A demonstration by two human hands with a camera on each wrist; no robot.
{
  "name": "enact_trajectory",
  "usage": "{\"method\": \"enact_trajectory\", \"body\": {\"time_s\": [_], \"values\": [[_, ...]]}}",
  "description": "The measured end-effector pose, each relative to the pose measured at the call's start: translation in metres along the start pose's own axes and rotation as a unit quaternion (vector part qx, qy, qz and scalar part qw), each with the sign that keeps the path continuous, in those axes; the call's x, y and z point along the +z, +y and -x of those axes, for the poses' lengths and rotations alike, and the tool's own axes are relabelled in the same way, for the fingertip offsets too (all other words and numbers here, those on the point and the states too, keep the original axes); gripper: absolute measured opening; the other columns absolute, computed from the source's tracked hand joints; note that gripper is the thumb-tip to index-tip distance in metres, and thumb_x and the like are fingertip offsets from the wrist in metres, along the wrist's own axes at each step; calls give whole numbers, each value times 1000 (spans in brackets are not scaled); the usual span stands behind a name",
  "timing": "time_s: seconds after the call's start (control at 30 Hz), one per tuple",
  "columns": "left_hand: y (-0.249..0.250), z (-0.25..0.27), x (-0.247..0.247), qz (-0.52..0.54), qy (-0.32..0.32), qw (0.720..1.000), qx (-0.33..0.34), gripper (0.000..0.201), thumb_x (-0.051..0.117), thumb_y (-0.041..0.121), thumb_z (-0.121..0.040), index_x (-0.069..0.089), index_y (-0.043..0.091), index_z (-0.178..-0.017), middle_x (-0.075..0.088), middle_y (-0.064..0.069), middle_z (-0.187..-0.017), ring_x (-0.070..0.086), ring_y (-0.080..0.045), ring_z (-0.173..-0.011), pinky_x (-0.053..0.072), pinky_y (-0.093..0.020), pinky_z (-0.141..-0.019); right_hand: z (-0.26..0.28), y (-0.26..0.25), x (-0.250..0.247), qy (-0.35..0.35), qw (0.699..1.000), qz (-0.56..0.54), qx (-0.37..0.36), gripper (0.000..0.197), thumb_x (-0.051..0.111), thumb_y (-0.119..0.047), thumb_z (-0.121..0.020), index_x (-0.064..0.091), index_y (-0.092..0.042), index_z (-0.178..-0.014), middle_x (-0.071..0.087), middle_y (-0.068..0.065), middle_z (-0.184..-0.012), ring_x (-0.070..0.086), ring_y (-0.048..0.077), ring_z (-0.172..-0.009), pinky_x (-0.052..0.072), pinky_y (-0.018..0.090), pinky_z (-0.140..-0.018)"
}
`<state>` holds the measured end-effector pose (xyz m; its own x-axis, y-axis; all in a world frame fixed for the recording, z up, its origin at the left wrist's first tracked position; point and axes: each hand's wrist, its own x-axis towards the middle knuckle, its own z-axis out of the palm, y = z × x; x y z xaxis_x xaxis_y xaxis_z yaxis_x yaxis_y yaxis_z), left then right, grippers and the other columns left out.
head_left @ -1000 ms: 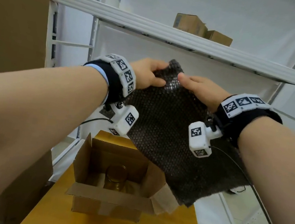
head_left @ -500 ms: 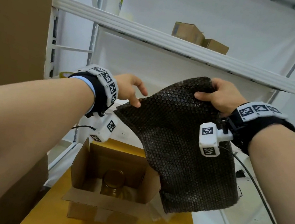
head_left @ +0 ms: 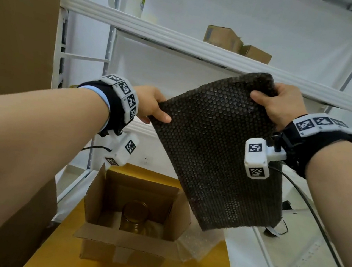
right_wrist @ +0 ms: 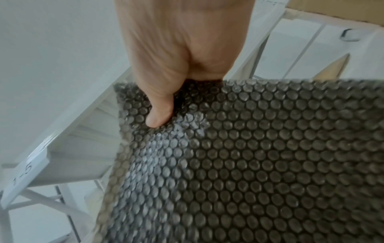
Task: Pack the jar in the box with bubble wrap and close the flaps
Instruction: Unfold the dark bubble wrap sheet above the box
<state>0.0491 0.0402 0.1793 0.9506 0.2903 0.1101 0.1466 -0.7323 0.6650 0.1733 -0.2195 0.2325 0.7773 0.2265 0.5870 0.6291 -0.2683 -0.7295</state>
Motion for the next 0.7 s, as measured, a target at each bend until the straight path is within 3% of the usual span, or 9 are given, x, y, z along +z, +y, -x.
{"method": "enact_trajectory", "body": {"time_s": [0.07,0.13,0.27,0.33,0.4,0.47,0.57,0.6,0.7], "values": [[-1,4,-4,60,32,998,9,8,74,17,-83,66,18,-83,72,0,-77,67,-1,-53,53,-14,-54,-3,8,-6,58,998,27,9,17,72,-18,-87,74,-11,-103,72,6,-89,68,14,-71,59,34,-77],[1,5,-4,118,69,991,17,11,73,10,-83,64,15,-88,68,8,-58,60,5,-40,41,-7,-37,-4,14,-8,105,993,46,20,15,74,-23,-84,75,-14,-96,73,4,-85,71,19,-77,59,42,-81],[4,3,1,142,114,983,29,18,76,8,-79,65,12,-93,62,1,-67,58,-6,-55,35,-6,-32,-2,17,-8,133,988,79,21,18,71,-23,-86,75,-10,-99,71,3,-83,67,18,-79,57,41,-84],[3,0,3,148,119,981,30,16,77,8,-79,65,14,-89,64,-1,-72,60,-10,-62,42,-7,-38,-3,17,-9,131,987,92,15,22,73,-25,-85,75,-9,-100,72,5,-85,69,20,-82,57,39,-84],[0,-2,5,156,113,981,33,18,76,6,-79,68,11,-93,69,-5,-81,65,-15,-72,55,-16,-59,-2,15,-11,124,987,100,9,26,76,-28,-82,75,-10,-101,73,5,-90,70,21,-85,56,37,-85],[-5,-4,7,152,112,982,29,22,75,5,-80,69,7,-101,71,-6,-82,68,-14,-71,57,-23,-72,0,13,-10,121,986,115,3,28,76,-31,-82,74,-11,-103,74,5,-95,69,22,-89,55,34,-86],[-7,-3,8,98,112,989,-11,24,72,6,-83,68,1,-106,69,-5,-77,67,-5,-55,54,-18,-59,4,9,-3,105,981,161,-20,30,74,-34,-83,74,-12,-104,73,4,-99,67,21,-90,51,30,-82],[-6,-2,9,45,112,992,-34,26,72,9,-83,68,2,-107,69,-7,-82,68,-7,-62,52,-19,-61,7,8,2,90,979,179,-30,30,74,-35,-83,74,-13,-104,73,3,-100,67,20,-90,48,27,-80],[3,-3,13,-33,97,994,-43,54,79,19,-76,58,14,-125,63,-6,-120,60,-23,-110,47,-33,-92,15,1,23,30,975,211,-56,27,74,-33,-83,73,-17,-105,73,4,-105,67,22,-98,46,27,-84]]}}
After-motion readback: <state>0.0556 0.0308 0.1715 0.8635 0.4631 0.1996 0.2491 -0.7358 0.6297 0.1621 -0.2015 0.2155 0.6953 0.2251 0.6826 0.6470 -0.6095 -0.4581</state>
